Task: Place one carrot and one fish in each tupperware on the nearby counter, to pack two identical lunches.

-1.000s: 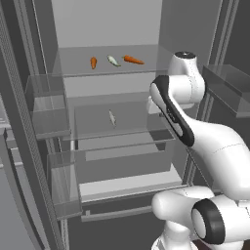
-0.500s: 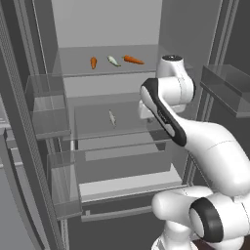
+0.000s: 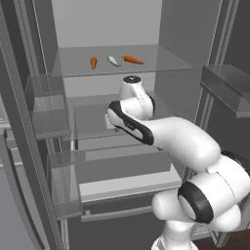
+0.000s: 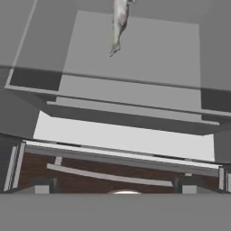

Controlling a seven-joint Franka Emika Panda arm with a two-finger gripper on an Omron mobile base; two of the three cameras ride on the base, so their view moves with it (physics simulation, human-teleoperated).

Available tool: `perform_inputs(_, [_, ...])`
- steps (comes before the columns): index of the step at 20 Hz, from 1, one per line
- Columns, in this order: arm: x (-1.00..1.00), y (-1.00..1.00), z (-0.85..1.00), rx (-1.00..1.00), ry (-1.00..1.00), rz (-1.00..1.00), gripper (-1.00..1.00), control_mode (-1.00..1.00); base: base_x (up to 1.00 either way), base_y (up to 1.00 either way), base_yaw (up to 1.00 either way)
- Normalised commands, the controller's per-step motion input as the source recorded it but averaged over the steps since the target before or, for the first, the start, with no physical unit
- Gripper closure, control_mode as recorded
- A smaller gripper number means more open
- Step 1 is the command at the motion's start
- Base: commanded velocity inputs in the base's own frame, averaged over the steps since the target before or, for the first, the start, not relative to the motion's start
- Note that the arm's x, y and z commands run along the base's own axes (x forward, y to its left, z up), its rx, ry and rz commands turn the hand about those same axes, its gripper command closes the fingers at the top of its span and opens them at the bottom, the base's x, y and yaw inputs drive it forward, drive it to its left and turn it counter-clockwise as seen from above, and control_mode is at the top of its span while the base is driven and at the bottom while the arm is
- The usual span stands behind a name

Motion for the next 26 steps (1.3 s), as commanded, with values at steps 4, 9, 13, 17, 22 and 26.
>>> perform_inputs(4, [1.00, 0.76, -0.39, 0.00, -0.08, 0.00, -1.00, -1.00, 0.00, 0.00, 0.00])
perform_inputs(9, [1.00, 0.14, -0.20, -0.02, -0.01, 0.00, -1.00, -1.00, 0.00, 0.00, 0.00])
perform_inputs(13, [1.00, -0.05, -0.03, 0.00, 0.00, 0.00, -1.00, -1.00, 0.00, 0.00, 0.00])
perform_inputs(17, [0.72, -0.02, -0.10, 0.00, 0.00, 0.00, -1.00, -1.00, 0.00, 0.00, 0.00])
perform_inputs(22, [0.24, -0.41, -0.57, 0.00, 0.01, 0.00, -1.00, -1.00, 0.00, 0.00, 0.00])
perform_inputs(26, [0.36, -0.33, -0.57, 0.00, 0.00, 0.00, -1.00, -1.00, 0.00, 0.00, 0.00])
